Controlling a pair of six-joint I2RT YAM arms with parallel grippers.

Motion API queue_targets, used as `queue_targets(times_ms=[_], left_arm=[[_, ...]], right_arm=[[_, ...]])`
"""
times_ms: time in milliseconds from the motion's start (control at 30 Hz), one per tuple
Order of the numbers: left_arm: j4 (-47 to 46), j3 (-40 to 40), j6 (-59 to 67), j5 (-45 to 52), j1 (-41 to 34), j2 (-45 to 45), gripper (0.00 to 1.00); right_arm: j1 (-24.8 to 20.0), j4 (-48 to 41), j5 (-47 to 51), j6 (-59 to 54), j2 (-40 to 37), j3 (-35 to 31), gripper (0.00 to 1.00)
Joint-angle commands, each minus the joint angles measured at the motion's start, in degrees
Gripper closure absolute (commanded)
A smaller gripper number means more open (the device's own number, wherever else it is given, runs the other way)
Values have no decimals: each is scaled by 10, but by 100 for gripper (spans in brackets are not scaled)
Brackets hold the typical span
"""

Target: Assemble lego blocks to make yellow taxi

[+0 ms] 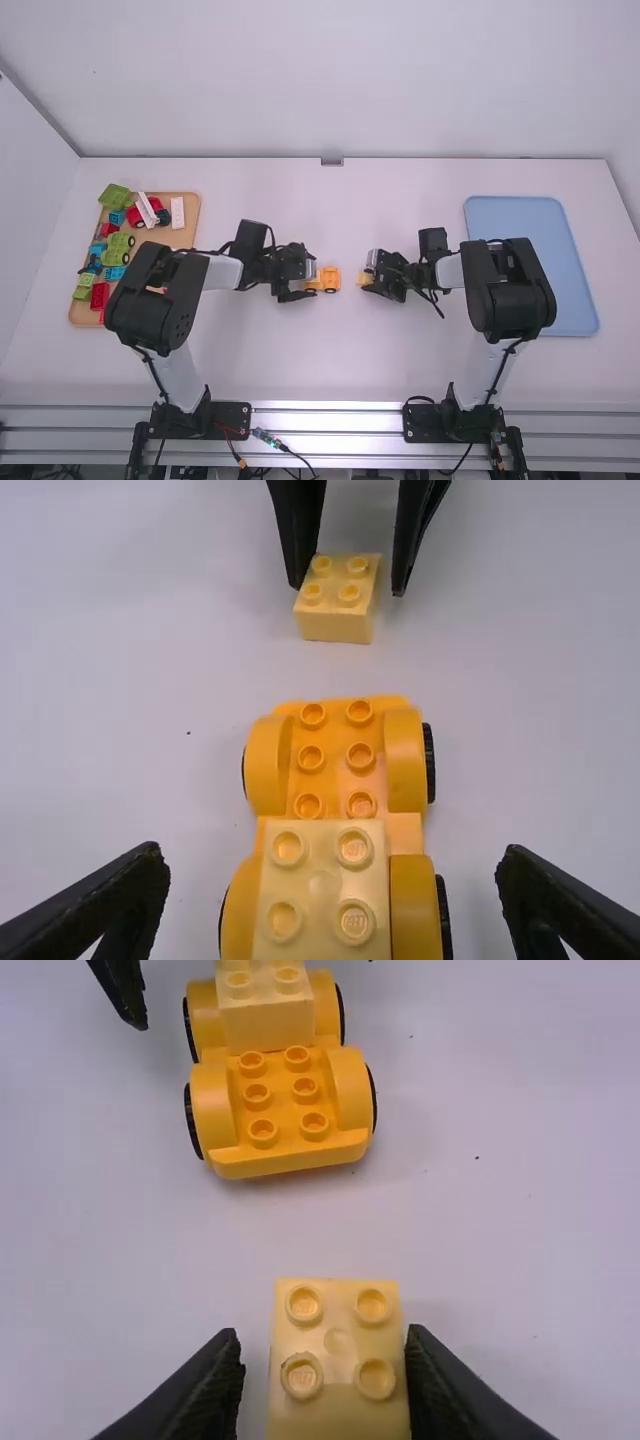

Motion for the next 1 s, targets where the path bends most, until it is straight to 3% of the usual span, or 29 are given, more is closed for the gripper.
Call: queue_targets(times_ms=[0,233,533,767,967], left_arm=[[-2,2,11,12,-5,7,13],[-2,2,9,7,-8,7,19],[-1,2,-5,8,-8,7,11],[1,14,-19,8,-8,32,12],[-2,37,-21,70,1,55,9]], right_arm=[[2,-3,-4,2,6,6,62],[1,-2,-4,2,6,6,66],[2,-3,-8,2,6,7,68],[3,-3,-9,1,6,7,69],[1,-3,-8,2,6,7,69]])
